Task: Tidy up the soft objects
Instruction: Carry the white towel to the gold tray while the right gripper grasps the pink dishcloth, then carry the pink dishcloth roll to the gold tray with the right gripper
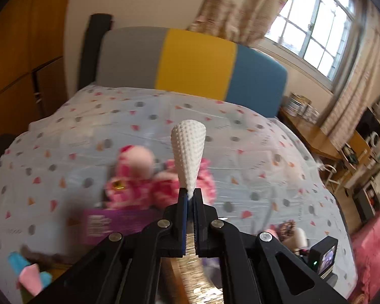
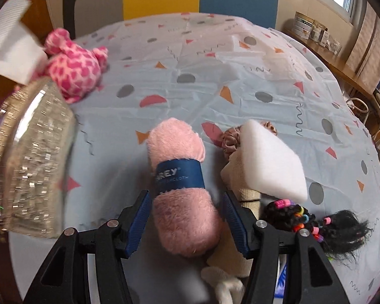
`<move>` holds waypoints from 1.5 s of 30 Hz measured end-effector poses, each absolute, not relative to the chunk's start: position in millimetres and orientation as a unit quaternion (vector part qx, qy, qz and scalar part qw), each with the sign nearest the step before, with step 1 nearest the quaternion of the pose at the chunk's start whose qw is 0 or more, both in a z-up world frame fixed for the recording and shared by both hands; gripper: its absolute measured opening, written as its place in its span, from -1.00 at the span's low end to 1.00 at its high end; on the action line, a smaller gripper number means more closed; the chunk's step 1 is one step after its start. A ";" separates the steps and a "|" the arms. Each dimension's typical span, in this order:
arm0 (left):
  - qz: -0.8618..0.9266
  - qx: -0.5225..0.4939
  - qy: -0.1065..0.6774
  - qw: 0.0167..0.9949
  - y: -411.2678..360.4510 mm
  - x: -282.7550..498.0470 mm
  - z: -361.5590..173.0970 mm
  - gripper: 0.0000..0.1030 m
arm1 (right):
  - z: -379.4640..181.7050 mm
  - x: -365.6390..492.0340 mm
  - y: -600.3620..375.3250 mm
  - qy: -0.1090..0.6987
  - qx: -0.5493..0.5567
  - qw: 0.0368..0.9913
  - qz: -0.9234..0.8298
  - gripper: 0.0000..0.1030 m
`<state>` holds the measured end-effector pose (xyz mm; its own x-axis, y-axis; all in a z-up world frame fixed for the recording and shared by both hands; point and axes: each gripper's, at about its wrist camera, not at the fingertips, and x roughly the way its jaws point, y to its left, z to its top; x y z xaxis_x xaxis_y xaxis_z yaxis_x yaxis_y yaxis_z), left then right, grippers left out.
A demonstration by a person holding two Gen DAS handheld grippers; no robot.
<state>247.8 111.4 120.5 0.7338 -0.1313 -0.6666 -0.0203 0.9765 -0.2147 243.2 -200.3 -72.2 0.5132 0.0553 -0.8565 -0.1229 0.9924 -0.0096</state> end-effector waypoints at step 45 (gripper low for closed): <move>0.159 -0.157 0.405 0.887 285.5 -8.9 -13.8 0.37 | -72.0 288.6 -164.8 0.538 0.013 0.842 0.022 -0.33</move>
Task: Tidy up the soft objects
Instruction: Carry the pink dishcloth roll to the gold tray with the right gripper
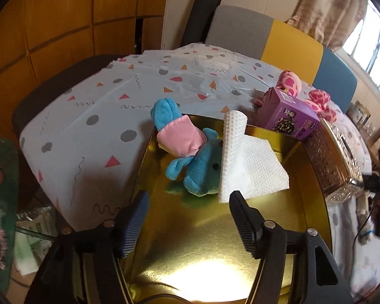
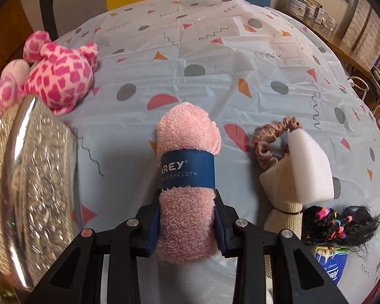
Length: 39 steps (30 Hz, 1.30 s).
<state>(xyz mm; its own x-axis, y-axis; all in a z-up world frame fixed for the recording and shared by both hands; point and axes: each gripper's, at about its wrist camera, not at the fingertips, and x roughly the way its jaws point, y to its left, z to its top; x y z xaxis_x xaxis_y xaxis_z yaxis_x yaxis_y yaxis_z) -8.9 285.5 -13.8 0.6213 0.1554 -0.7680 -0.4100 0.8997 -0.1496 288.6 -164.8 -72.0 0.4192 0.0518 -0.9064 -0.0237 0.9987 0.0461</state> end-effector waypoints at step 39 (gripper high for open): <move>0.187 -0.091 0.361 0.909 244.2 -34.3 10.7 0.74 | -3.5 139.9 73.5 0.454 -0.090 0.828 0.315 -0.33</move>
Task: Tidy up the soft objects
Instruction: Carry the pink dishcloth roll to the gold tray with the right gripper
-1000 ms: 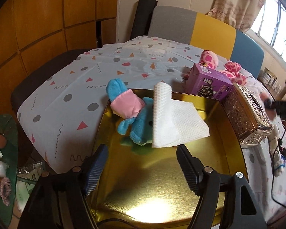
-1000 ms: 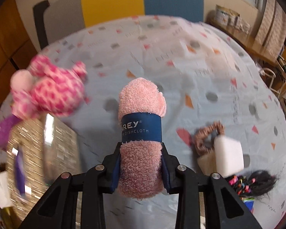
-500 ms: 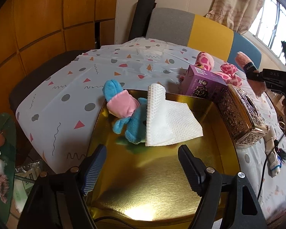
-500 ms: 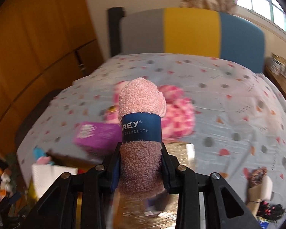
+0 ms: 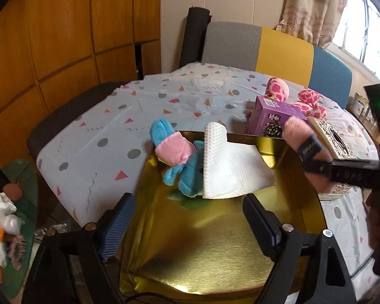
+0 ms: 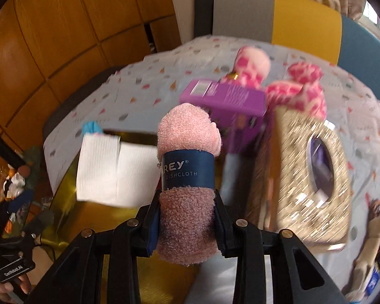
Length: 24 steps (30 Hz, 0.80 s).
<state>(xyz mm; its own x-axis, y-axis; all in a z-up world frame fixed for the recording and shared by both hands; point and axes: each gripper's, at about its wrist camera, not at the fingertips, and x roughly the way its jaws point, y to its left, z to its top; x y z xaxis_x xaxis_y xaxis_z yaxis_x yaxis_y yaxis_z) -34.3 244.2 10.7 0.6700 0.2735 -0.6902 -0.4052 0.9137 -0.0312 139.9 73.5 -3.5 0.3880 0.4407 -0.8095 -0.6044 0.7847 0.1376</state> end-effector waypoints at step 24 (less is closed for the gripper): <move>0.210 -0.086 0.353 0.908 245.8 -41.9 7.2 0.92 | -46.0 153.6 122.5 0.482 -0.116 0.835 0.238 -0.21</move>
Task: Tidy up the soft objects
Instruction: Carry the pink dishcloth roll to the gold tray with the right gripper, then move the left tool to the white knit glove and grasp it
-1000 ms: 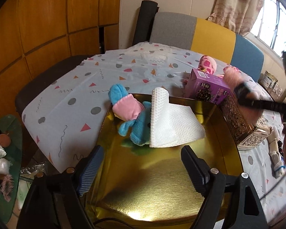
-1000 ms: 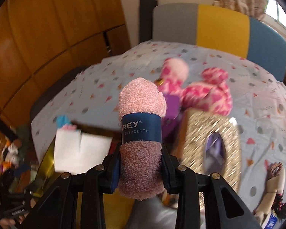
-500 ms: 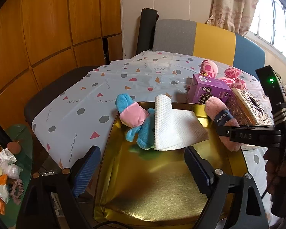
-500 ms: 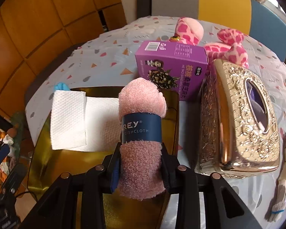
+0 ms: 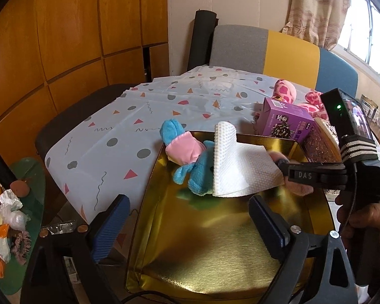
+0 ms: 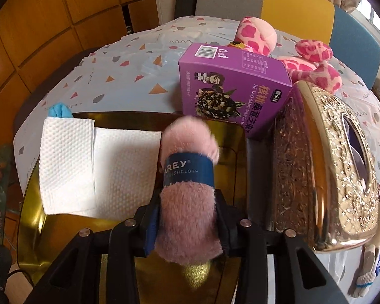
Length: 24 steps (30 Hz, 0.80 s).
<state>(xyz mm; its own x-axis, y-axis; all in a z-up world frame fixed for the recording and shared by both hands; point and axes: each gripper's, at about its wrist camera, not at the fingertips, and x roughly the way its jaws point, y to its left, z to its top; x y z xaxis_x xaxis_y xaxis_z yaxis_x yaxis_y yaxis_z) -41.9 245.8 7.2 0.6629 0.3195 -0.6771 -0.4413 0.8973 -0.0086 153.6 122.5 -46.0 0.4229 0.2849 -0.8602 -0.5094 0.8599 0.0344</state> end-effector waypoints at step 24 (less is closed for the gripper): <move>0.164 -0.064 0.340 0.924 212.6 -33.1 17.3 0.99 | 35.2 100.7 -7.1 0.298 -0.064 0.933 0.192 0.50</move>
